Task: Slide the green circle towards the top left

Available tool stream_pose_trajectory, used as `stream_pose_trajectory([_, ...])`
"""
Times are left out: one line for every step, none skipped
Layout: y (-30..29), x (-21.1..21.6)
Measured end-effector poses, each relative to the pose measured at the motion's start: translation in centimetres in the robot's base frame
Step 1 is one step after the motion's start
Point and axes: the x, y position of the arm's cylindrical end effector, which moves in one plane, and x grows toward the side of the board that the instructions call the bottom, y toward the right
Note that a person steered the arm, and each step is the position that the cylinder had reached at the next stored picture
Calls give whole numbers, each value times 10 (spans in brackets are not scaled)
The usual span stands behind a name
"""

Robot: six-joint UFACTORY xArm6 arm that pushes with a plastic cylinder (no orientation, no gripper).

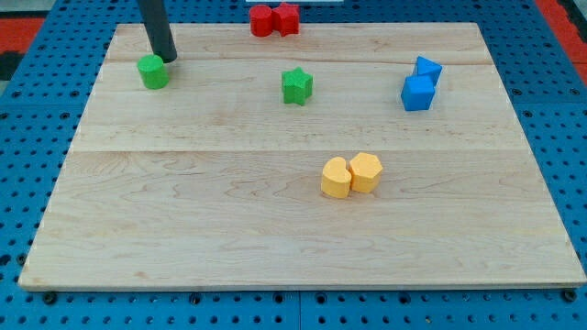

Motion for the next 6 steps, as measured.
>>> stream_pose_trajectory([0,33])
stream_pose_trajectory([41,54])
stream_pose_trajectory([52,76])
stream_pose_trajectory([2,78])
stream_pose_trajectory([-40,69])
stream_pose_trajectory([-55,58])
